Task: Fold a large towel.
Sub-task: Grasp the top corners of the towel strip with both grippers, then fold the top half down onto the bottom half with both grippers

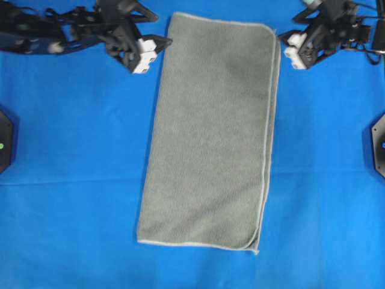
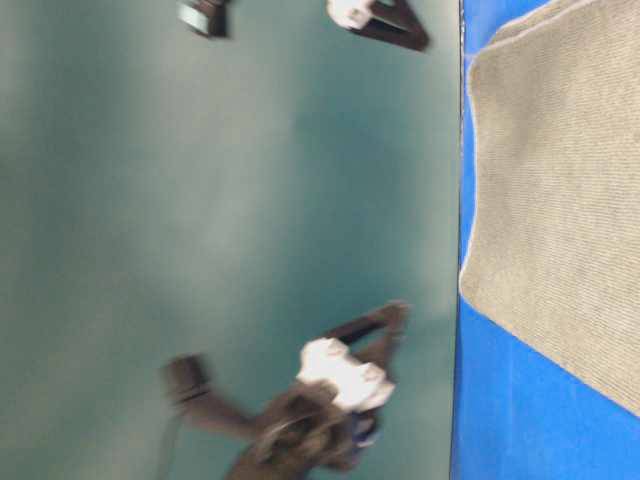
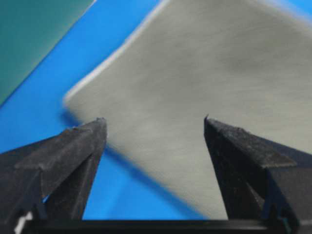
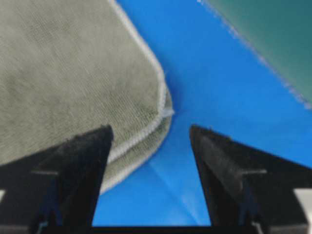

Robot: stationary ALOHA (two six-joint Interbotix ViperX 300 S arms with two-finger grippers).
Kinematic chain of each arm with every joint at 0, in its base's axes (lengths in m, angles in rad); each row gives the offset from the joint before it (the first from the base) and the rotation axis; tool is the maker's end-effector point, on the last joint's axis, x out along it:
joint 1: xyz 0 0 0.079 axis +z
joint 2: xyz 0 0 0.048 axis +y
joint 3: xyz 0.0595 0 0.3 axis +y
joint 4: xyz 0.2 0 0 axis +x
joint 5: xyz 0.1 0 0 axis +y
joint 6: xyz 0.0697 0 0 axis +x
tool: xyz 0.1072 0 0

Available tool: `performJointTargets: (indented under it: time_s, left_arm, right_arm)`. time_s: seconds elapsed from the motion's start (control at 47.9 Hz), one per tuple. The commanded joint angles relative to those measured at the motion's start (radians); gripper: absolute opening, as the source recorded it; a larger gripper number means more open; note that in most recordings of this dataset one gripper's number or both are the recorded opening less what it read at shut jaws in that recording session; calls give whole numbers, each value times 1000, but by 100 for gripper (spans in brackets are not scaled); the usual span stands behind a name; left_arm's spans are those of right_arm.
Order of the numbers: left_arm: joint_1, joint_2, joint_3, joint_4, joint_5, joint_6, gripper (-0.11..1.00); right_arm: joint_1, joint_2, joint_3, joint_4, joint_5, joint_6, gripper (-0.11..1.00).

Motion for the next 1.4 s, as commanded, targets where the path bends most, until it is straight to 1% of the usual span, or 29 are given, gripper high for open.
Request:
performJointTargets:
  time_s: [0.0, 0.146, 0.293, 0.355, 0.439, 0.501, 0.564, 0.585, 0.648, 0.669, 0.69, 0.857, 0.919, 1.066, 1.17, 1.233, 1.295, 1.337, 1.379]
  left_arm:
    - [29, 80, -54, 2, -31, 6, 77]
    - [52, 210, -123, 2, -43, 15, 75]
    - [57, 287, -169, 2, -35, 18, 72]
    - [63, 308, -179, 2, -29, 18, 67]
    - [72, 318, -183, 2, -18, 18, 52]
    - [77, 318, -183, 0, -15, 18, 40]
    - [78, 316, -186, -2, -14, 15, 26]
    - [77, 316, -186, -2, -15, 12, 22]
    - [69, 316, -186, -2, -14, 12, 10]
    - [67, 314, -184, -2, -14, 12, 7]
    - [66, 313, -184, -3, -12, 12, 5]
    - [58, 242, -183, -3, 15, 17, 4]
    - [66, 195, -186, 0, 25, 20, 4]
    - [86, 121, -187, 0, 26, 38, 4]
    - [84, 86, -178, 0, 28, 44, 4]
    - [74, 57, -163, 0, 34, 44, 4]
    - [48, 17, -135, 0, 38, 44, 4]
    - [34, -12, -115, 0, 38, 46, 4]
    - [14, -44, -91, 0, 38, 48, 4]
  right_arm:
    - [-31, 77, -43, -5, -57, -5, 65]
    - [-46, 173, -87, -8, -71, -8, 65]
    - [-46, 225, -106, -6, -67, -6, 65]
    - [-46, 232, -103, -3, -64, 0, 64]
    - [-48, 233, -92, 6, -52, 3, 60]
    - [-46, 233, -86, 11, -35, 3, 51]
    - [-46, 233, -83, 12, -34, 3, 34]
    - [-44, 232, -83, 12, -34, 3, 26]
    - [-41, 230, -83, 12, -35, 2, 9]
    - [-41, 230, -84, 12, -37, 2, 5]
    - [-41, 230, -87, 12, -37, 0, 4]
    - [-43, 189, -118, 2, 3, -11, 4]
    - [-43, 153, -133, -8, 31, -12, 4]
    - [-48, 69, -181, -46, 112, -11, 4]
    - [-44, 17, -199, -48, 147, -9, 4]
    - [-34, -21, -195, -46, 163, -9, 4]
    - [-6, -60, -179, -46, 170, -9, 4]
    - [18, -92, -166, -44, 183, -8, 4]
    - [60, -133, -144, -43, 201, -8, 4]
